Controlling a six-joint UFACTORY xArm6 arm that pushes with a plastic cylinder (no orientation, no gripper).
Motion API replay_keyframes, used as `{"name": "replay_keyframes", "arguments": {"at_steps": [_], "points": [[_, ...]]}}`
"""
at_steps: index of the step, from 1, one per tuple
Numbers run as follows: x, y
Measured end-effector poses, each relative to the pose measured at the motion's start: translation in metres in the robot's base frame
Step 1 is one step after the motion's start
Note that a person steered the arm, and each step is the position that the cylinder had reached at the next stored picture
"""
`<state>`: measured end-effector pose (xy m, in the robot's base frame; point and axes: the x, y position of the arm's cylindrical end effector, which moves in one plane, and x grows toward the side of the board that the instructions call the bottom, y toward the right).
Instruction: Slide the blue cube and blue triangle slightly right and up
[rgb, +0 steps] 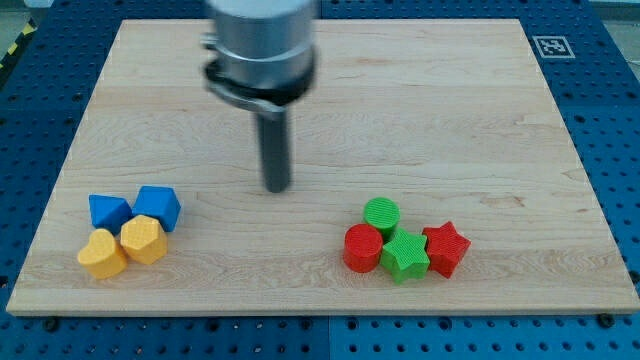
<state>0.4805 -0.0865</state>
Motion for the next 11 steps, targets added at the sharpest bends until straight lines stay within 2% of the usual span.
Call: {"name": "replay_keyframes", "arguments": {"at_steps": [2,3,4,7,8,11], "points": [[-0.023,-0.179],[-0.015,-0.218],[0.021,-0.218],[0.053,-0.162],[0.054,-0.147],[0.054,-0.043]]}}
